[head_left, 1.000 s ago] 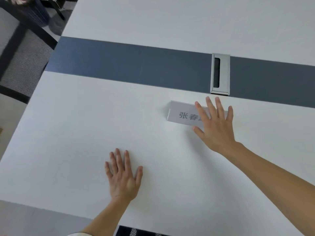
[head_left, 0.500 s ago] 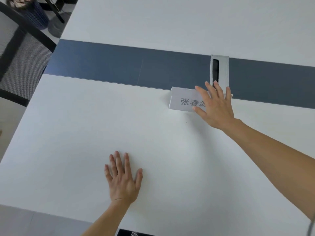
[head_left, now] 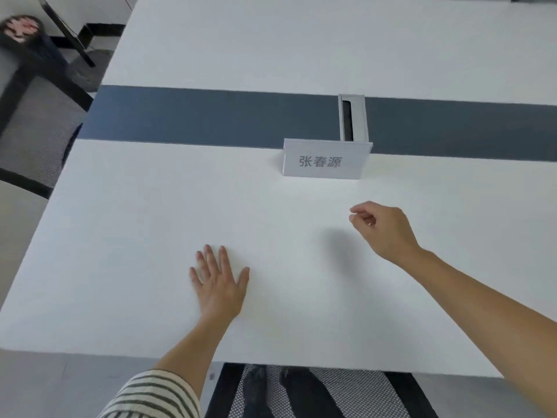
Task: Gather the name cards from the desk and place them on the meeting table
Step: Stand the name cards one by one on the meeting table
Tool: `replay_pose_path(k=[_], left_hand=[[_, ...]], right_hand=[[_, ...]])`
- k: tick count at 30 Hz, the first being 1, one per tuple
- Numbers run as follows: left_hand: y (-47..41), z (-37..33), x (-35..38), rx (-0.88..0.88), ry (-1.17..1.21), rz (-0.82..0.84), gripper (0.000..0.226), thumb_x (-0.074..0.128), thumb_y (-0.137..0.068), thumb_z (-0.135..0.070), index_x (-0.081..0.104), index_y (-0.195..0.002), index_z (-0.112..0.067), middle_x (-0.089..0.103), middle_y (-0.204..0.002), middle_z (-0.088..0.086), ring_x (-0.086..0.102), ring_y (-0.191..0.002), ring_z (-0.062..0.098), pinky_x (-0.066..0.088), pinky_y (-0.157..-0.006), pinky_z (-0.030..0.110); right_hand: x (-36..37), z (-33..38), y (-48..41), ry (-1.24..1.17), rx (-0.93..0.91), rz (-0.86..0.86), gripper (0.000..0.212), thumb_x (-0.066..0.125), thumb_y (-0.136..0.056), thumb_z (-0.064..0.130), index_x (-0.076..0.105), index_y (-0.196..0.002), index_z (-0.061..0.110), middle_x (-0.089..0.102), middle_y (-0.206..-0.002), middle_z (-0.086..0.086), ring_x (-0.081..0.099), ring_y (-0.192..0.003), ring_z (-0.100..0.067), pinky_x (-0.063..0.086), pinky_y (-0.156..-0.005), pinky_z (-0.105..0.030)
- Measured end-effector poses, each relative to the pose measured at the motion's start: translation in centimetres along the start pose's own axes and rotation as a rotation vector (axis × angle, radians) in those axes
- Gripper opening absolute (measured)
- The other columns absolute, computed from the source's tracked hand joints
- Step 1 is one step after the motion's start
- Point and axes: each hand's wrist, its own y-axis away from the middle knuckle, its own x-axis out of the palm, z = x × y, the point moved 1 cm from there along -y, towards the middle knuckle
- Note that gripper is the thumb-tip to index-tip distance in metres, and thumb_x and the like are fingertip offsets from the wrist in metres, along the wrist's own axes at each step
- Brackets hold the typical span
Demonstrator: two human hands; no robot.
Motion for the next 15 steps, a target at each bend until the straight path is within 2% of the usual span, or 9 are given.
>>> replay_pose_path(k=[2,3,5,6,8,11,15], left_hand=[[0.6,0.2,-2.2,0.021,0.076,0.066,0.067,0.033,-0.096,-0.049,0.017,-0.151,-0.015,0.005,-0.162,0.014,0.003,-0.149,0.032,0.013,-0.118,0.047],[1.3,0.3,-3.6,0.039,0.154,0.103,0.059,0.04,-0.096,-0.043,0.03,-0.147,-0.015,0.02,-0.159,0.012,0.017,-0.146,0.03,0.023,-0.115,0.045],[3.7,0.6,-5.8,0.053,0.378,0.217,0.045,0.047,-0.095,-0.036,0.049,-0.134,-0.015,0.051,-0.138,0.008,0.046,-0.128,0.027,0.038,-0.103,0.038],[5.4,0.8,-6.8,0.065,0.471,0.289,0.041,0.05,-0.094,-0.035,0.054,-0.13,-0.016,0.059,-0.126,0.007,0.053,-0.117,0.025,0.042,-0.098,0.036],[9.4,1.3,-8.1,0.149,0.538,0.404,0.037,0.053,-0.093,-0.037,0.059,-0.124,-0.017,0.064,-0.112,0.004,0.06,-0.104,0.022,0.045,-0.092,0.036],[15.2,2.7,-8.8,0.254,0.612,0.504,0.028,0.053,-0.093,-0.036,0.06,-0.117,-0.023,0.068,-0.105,0.002,0.065,-0.096,0.016,0.051,-0.085,0.033],[21.3,3.7,-8.4,0.212,0.76,0.529,0.019,0.055,-0.095,-0.026,0.065,-0.108,-0.016,0.072,-0.098,0.006,0.067,-0.09,0.022,0.052,-0.076,0.029]], right_hand=[[-0.2,-1.3,5.1,-0.094,0.101,0.006,0.016,0.063,-0.089,0.026,0.071,-0.101,0.02,0.071,-0.086,0.008,0.066,-0.081,-0.011,0.051,-0.08,-0.028],[-0.2,-2.0,7.7,-0.142,0.153,0.003,0.014,0.063,-0.089,0.026,0.07,-0.1,0.021,0.071,-0.087,0.007,0.067,-0.083,-0.011,0.05,-0.079,-0.028],[-0.2,-3.1,13.4,-0.223,0.246,-0.015,0.014,0.064,-0.088,0.025,0.071,-0.1,0.021,0.072,-0.089,0.006,0.068,-0.087,-0.013,0.052,-0.081,-0.029],[-0.1,-3.6,16.2,-0.258,0.285,-0.029,0.014,0.065,-0.088,0.025,0.071,-0.1,0.022,0.072,-0.091,0.005,0.068,-0.088,-0.014,0.052,-0.083,-0.03],[0.1,-4.2,22.1,-0.333,0.357,-0.061,0.012,0.065,-0.088,0.024,0.071,-0.099,0.023,0.073,-0.092,0.005,0.07,-0.089,-0.014,0.053,-0.084,-0.031],[0.0,-4.5,30.2,-0.456,0.465,-0.136,0.009,0.066,-0.088,0.019,0.07,-0.095,0.023,0.076,-0.086,0.0,0.073,-0.081,-0.012,0.057,-0.082,-0.037],[-1.0,-5.2,40.3,-0.662,0.612,-0.25,0.01,0.063,-0.09,0.016,0.071,-0.096,0.017,0.078,-0.087,-0.003,0.075,-0.076,-0.013,0.055,-0.073,-0.034]])
